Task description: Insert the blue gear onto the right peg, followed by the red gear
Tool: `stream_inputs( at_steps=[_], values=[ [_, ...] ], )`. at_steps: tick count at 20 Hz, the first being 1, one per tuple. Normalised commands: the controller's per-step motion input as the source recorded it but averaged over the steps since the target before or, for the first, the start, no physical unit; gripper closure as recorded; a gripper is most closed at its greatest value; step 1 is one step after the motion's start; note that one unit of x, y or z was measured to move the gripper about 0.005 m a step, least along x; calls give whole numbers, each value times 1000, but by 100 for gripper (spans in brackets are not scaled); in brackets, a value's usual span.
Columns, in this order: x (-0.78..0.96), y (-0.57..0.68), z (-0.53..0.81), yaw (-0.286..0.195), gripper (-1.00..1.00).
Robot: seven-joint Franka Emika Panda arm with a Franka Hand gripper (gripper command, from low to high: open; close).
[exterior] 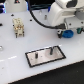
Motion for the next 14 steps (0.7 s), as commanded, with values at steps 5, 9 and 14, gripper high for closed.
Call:
stream_inputs(
  at_steps=[5, 9, 14],
  values=[
    [-300, -60, -139, 0, 100],
    [-293, -55, -156, 0, 100],
    [-232, -25, -67, 0, 100]
  ],
)
